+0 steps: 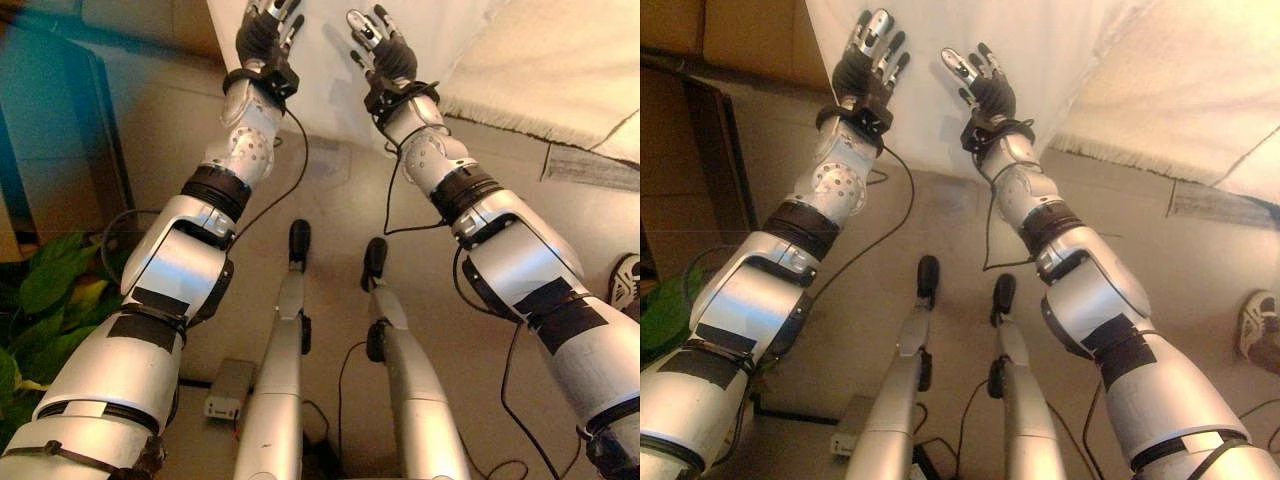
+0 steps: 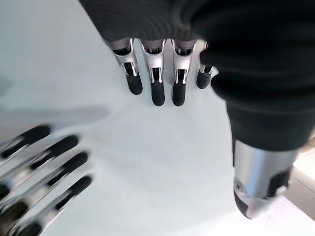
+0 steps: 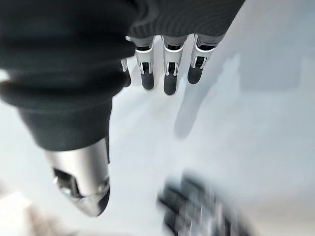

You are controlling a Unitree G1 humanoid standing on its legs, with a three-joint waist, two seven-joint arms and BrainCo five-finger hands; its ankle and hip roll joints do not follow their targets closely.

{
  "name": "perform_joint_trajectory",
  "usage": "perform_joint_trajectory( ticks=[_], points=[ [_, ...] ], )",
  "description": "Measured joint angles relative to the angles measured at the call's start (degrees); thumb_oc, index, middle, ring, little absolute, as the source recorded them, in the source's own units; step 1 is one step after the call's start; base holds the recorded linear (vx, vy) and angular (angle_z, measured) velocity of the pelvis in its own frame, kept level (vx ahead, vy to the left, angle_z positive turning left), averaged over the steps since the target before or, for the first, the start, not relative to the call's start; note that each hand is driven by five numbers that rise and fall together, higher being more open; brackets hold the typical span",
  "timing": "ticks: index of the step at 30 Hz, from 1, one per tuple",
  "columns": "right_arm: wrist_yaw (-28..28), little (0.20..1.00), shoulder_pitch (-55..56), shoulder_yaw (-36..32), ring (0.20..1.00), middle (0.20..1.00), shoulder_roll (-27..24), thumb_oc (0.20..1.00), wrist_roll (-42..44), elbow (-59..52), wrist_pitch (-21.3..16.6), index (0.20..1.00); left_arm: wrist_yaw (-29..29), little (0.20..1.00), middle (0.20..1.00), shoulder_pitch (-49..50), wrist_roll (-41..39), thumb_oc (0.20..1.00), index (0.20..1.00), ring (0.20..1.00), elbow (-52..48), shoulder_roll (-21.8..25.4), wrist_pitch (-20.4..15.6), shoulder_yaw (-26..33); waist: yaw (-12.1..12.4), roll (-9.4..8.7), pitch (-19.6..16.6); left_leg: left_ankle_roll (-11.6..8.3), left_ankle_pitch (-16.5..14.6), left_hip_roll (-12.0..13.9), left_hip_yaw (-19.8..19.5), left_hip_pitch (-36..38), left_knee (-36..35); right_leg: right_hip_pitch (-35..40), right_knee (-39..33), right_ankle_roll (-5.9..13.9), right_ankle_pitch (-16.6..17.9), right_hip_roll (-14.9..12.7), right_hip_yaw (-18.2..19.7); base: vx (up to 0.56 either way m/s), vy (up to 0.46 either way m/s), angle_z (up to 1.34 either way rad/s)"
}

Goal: Make the bed

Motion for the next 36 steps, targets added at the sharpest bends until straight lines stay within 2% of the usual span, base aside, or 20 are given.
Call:
perform_joint_trajectory(
  ticks=[8, 17, 23, 27, 30, 31, 32, 33, 35, 36],
  points=[
    [-6.2, 1.000, -1.3, 0.7, 1.000, 1.000, -2.9, 1.000, -3.8, 1.3, 0.0, 1.000, 5.1, 1.000, 1.000, -4.6, 5.7, 1.000, 1.000, 1.000, 4.3, 4.2, 0.2, -3.4, 1.2, 1.35, 0.4, 0.48, 1.0, -1.3, -0.9, -5.7, -0.4, -8.4, 6.5, -0.02, -3.0, -2.0, -0.6, 0.02, 0.036, 0.09],
    [-9.9, 1.000, -1.3, 0.2, 1.000, 1.000, -7.0, 1.000, -6.8, 3.6, 0.3, 1.000, 7.7, 1.000, 1.000, -4.7, 8.2, 1.000, 1.000, 1.000, 6.9, 6.6, 2.8, -3.4, 0.8, 1.35, 0.4, 0.51, 1.0, -2.2, -1.0, -6.5, -0.4, -9.0, 7.1, 0.57, -4.1, -2.9, -0.7, 0.01, 0.033, 0.05],
    [-11.7, 1.000, 1.8, -4.2, 1.000, 1.000, -10.2, 1.000, -9.4, 5.5, 1.6, 1.000, 8.5, 1.000, 1.000, -2.7, 10.4, 1.000, 1.000, 1.000, 7.7, 8.9, 5.0, -3.3, 0.3, 1.34, 0.4, 0.55, 1.1, -2.6, -0.8, -6.5, 0.1, -9.6, 9.0, 0.87, -4.7, -3.3, -0.7, -0.03, 0.033, 0.02],
    [-13.2, 1.000, 10.9, -13.1, 1.000, 1.000, -11.8, 1.000, -11.4, 5.4, 1.7, 1.000, 9.7, 1.000, 1.000, 5.2, 13.0, 1.000, 1.000, 1.000, 4.0, 11.3, 5.1, 2.2, -1.0, 1.33, 0.4, 0.38, 0.9, -3.0, 0.2, -6.0, 0.4, -10.1, 11.4, 0.82, -5.8, -4.1, -0.5, -0.04, 0.054, 0.05],
    [-14.7, 1.000, 21.4, -21.7, 1.000, 1.000, -12.0, 1.000, -13.3, 4.0, 1.9, 1.000, 11.4, 1.000, 1.000, 16.0, 14.9, 1.000, 1.000, 1.000, 0.6, 12.4, 4.9, 10.0, -1.7, 1.26, 0.5, 0.28, 0.9, -3.2, 1.6, -5.4, 0.8, -10.5, 13.3, 0.79, -6.5, -4.7, 0.5, -0.01, 0.031, 0.00],
    [-15.1, 1.000, 23.9, -22.7, 1.000, 1.000, -11.8, 1.000, -13.3, 4.5, 2.0, 1.000, 11.9, 1.000, 1.000, 19.0, 15.0, 1.000, 1.000, 1.000, 0.7, 12.4, 5.0, 11.1, -2.1, 1.25, 0.5, 0.28, 0.9, -3.2, 2.3, -5.1, 0.9, -10.4, 13.7, 0.90, -6.6, -4.9, 0.7, -0.02, 0.031, -0.01],
    [-15.2, 1.000, 29.8, -27.6, 1.000, 1.000, -11.0, 1.000, -14.1, 2.9, 1.8, 1.000, 12.4, 1.000, 1.000, 25.7, 15.5, 1.000, 1.000, 1.000, -1.8, 12.2, 5.0, 15.8, -2.8, 1.22, 0.5, -0.21, 0.3, -3.4, 2.8, -4.2, 1.4, -9.9, 14.6, 0.80, -7.1, -5.2, 1.0, 0.04, 0.003, -0.03],
    [-15.3, 1.000, 32.2, -29.5, 1.000, 1.000, -10.4, 1.000, -14.6, 2.2, 1.8, 1.000, 12.6, 1.000, 1.000, 29.0, 16.5, 1.000, 1.000, 1.000, -2.9, 12.2, 4.9, 18.1, -3.3, 1.19, 0.5, -0.38, 0.0, -3.4, 3.1, -3.5, 1.6, -9.2, 14.7, 0.75, -7.1, -5.2, 1.2, -0.02, 0.006, -0.06],
    [-16.4, 1.000, 37.9, -30.5, 1.000, 1.000, -10.2, 1.000, -15.1, 4.2, 2.1, 1.000, 13.5, 1.000, 1.000, 34.8, 17.3, 1.000, 1.000, 1.000, -1.4, 11.5, 5.0, 20.4, -3.5, 1.13, 0.6, -0.70, -0.4, -3.2, 3.5, -1.7, 2.1, -7.6, 14.9, 0.75, -7.1, -4.9, 1.6, -0.02, -0.009, -0.11],
    [-16.5, 1.000, 43.5, -33.2, 1.000, 1.000, -9.8, 1.000, -15.6, 4.3, 2.0, 1.000, 13.5, 1.000, 1.000, 39.2, 17.8, 1.000, 1.000, 1.000, -1.2, 9.9, 4.9, 22.9, -3.7, 1.05, 0.7, -0.64, -0.7, -3.0, 4.3, 0.1, 2.1, -6.3, 15.4, 0.74, -7.2, -4.8, 2.2, -0.04, -0.007, -0.18]
  ],
)
